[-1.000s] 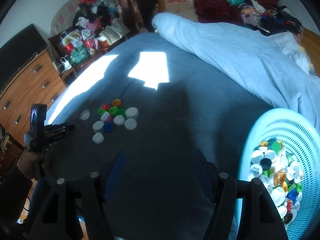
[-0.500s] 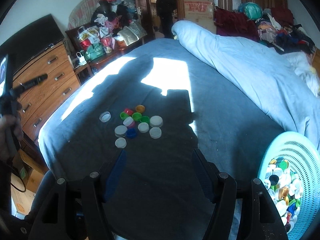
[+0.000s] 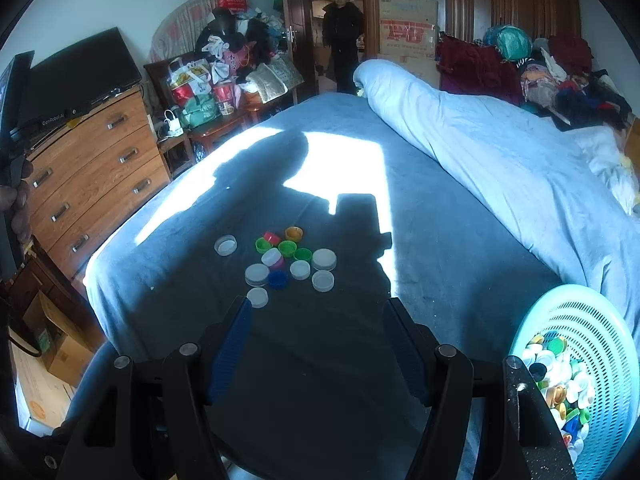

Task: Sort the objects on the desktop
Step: 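Hold the yellow cap raised in the left tool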

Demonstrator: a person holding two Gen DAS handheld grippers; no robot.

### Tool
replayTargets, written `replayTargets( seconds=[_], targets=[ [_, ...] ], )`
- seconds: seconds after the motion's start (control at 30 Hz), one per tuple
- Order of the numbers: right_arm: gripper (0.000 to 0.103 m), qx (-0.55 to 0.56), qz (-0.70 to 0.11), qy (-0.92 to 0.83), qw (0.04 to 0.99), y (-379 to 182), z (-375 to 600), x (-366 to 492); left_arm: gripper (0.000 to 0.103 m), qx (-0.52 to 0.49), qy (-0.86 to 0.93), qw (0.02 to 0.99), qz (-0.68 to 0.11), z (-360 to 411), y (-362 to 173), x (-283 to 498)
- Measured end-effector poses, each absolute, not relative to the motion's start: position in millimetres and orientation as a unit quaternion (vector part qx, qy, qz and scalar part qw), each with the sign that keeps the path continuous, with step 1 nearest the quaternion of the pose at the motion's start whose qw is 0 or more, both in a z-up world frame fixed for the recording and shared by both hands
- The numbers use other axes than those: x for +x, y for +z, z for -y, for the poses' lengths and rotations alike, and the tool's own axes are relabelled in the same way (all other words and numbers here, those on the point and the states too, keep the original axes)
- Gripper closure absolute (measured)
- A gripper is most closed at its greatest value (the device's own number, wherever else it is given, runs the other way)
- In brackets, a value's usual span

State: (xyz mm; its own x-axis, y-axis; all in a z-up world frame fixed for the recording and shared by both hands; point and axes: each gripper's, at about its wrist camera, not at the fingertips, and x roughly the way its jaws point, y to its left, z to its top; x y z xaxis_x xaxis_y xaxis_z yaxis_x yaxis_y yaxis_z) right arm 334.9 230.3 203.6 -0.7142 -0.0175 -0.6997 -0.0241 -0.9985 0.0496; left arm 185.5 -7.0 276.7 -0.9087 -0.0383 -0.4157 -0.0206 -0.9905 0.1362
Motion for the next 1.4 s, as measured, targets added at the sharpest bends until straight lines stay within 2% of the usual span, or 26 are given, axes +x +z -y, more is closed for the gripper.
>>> replayTargets(
  seconds=[0.6,1.4],
  targets=[
    [0.03,-0.368,-0.017,0.93,-0.007,210.1,-222.4,338.3,0.078,0.193,-0.978,0.044,0.065,22.1,294.2,194.1],
    [0.03,-0.369,-0.016,0.929,-0.011,209.5,-222.5,338.6,0.078,0.202,-0.976,0.045,0.064,27.9,297.0,192.9]
  ],
)
